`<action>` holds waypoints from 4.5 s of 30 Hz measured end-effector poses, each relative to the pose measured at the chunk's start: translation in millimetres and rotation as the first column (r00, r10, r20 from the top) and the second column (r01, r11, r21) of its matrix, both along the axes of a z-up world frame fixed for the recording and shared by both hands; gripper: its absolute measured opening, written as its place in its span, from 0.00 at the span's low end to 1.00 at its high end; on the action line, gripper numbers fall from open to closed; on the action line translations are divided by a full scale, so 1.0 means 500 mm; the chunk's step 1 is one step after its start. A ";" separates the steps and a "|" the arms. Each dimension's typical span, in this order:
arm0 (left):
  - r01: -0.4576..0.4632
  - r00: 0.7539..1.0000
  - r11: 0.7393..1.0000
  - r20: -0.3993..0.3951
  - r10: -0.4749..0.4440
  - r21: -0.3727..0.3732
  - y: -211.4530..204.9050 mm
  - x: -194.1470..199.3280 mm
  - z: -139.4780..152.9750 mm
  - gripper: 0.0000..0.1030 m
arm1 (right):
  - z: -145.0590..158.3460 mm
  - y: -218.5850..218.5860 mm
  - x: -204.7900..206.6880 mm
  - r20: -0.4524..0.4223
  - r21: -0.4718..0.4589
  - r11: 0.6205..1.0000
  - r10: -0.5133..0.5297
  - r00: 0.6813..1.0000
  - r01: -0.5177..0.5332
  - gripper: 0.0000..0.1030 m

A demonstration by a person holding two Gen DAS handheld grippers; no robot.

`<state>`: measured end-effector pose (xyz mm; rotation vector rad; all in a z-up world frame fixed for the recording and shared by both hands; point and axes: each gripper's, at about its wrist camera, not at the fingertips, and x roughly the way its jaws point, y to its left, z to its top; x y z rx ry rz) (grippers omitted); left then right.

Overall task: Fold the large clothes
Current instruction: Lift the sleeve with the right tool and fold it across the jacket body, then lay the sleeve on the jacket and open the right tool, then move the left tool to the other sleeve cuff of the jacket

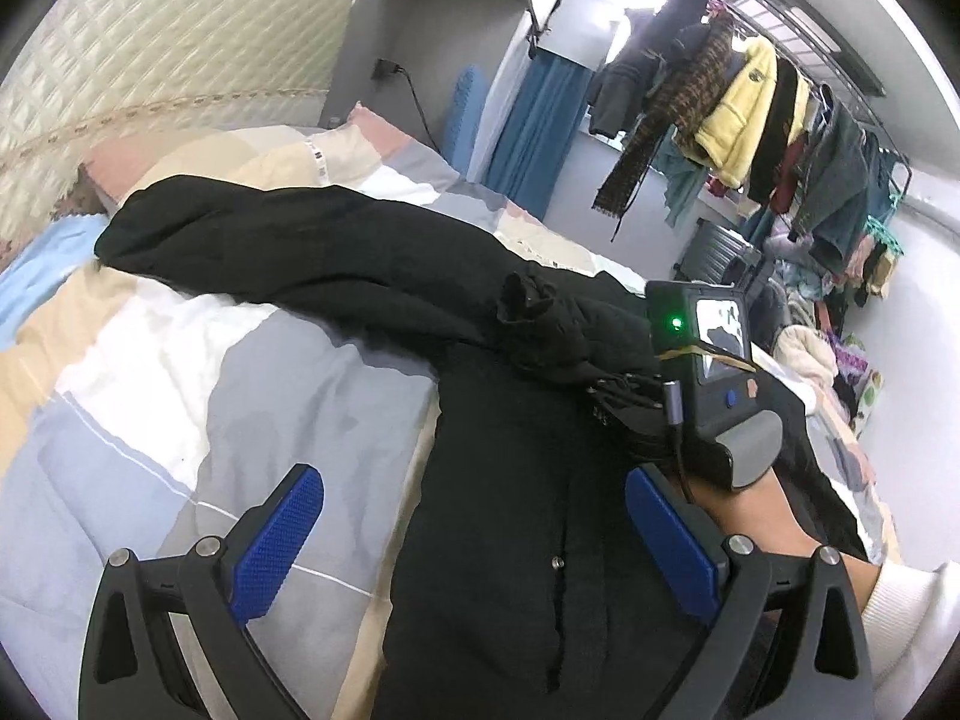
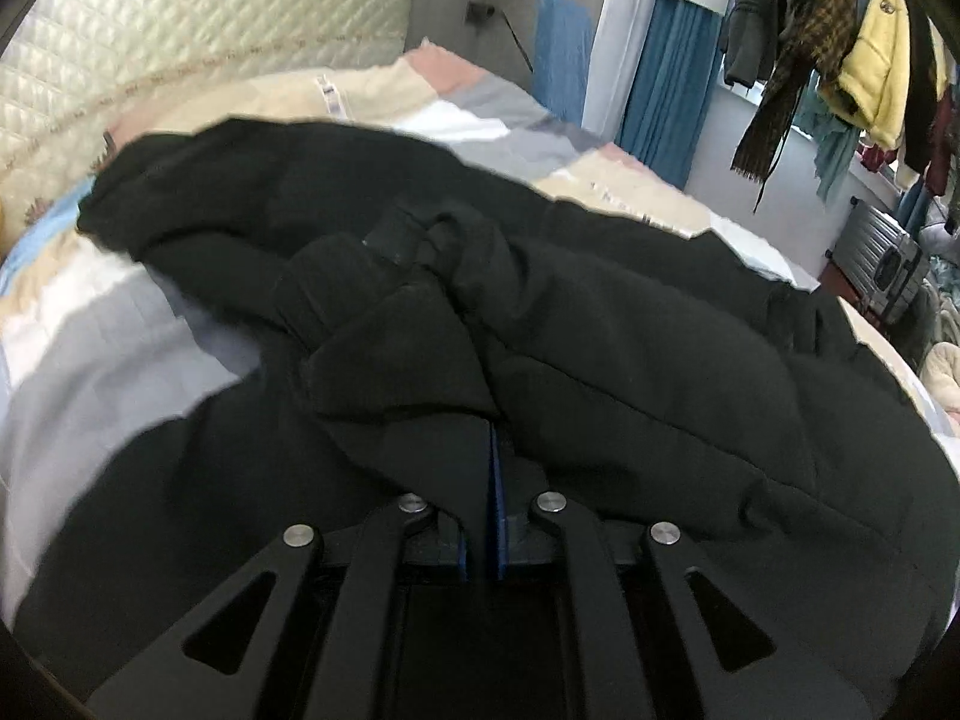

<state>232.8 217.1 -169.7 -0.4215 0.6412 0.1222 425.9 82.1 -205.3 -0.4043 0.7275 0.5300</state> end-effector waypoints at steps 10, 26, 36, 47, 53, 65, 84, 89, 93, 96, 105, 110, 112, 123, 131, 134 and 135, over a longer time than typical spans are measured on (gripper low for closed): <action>0.006 1.000 1.000 -0.028 -0.005 0.016 -0.015 -0.001 -0.010 0.99 | 0.050 -0.035 -0.031 -0.111 0.133 0.990 0.056 0.992 -0.041 0.68; 0.039 0.997 0.991 0.067 -0.047 0.126 -0.094 -0.055 0.056 0.99 | 0.230 -0.230 -0.197 0.058 0.265 0.962 -0.086 0.995 0.068 0.72; 0.079 0.989 0.989 0.114 -0.094 0.125 -0.151 -0.100 0.094 0.99 | 0.282 -0.403 -0.308 0.139 0.280 0.951 -0.175 0.975 0.131 0.73; 0.107 0.990 0.981 0.071 -0.120 0.161 -0.207 -0.073 0.063 0.99 | 0.243 -0.609 -0.262 0.154 0.234 0.917 -0.364 0.919 0.324 0.83; 0.110 0.993 0.980 0.027 -0.116 0.163 -0.213 -0.042 0.032 0.99 | 0.168 -0.695 -0.182 0.040 0.269 0.853 -0.474 0.880 0.447 0.84; 0.094 0.995 0.992 -0.049 -0.090 0.089 -0.198 0.014 -0.032 0.99 | 0.021 -0.705 -0.043 -0.100 0.072 0.847 -0.518 0.849 0.526 0.84; 0.112 0.994 0.982 -0.026 -0.109 0.151 -0.226 0.022 -0.024 0.99 | 0.028 -0.828 0.015 -0.138 0.279 0.666 -0.686 0.715 0.692 0.85; 0.098 0.995 0.982 -0.016 -0.096 0.164 -0.221 0.015 -0.014 0.99 | 0.056 -0.809 -0.020 -0.118 0.266 0.699 -0.660 0.742 0.664 0.85; 0.088 0.996 0.979 -0.001 -0.089 0.183 -0.223 -0.003 -0.001 0.99 | 0.110 -0.780 -0.081 -0.055 0.273 0.754 -0.608 0.792 0.598 0.85; 0.085 0.995 0.974 0.027 -0.093 0.208 -0.231 -0.023 0.018 0.99 | 0.164 -0.755 -0.144 -0.038 0.286 0.789 -0.558 0.829 0.544 0.85; 0.100 0.989 0.977 0.087 -0.119 0.190 -0.235 -0.084 0.062 0.99 | 0.272 -0.684 -0.329 -0.095 0.447 0.774 -0.457 0.884 0.448 0.86; 0.094 0.987 0.982 0.116 -0.114 0.166 -0.227 -0.103 0.078 0.99 | 0.254 -0.652 -0.428 -0.096 0.401 0.806 -0.435 0.895 0.435 0.86; 0.093 0.985 0.982 0.127 -0.115 0.166 -0.222 -0.106 0.082 0.99 | 0.252 -0.645 -0.467 -0.119 0.400 0.808 -0.422 0.899 0.432 0.86; 0.000 0.997 0.991 0.080 -0.011 0.135 -0.030 -0.045 0.139 0.99 | 0.227 -0.599 -0.537 -0.099 0.447 0.826 -0.335 0.937 0.342 0.98; -0.206 0.976 0.978 0.066 0.207 -0.023 0.348 0.009 0.178 0.99 | 0.180 -0.569 -0.468 -0.137 0.412 0.835 -0.340 0.930 0.366 0.98; -0.259 0.965 0.965 0.019 0.260 -0.041 0.465 0.039 0.143 0.99 | 0.179 -0.554 -0.443 -0.137 0.403 0.835 -0.349 0.927 0.374 0.98; -0.271 0.962 0.960 0.005 0.272 -0.068 0.501 0.049 0.124 0.99 | 0.179 -0.548 -0.436 -0.131 0.398 0.838 -0.351 0.927 0.373 0.98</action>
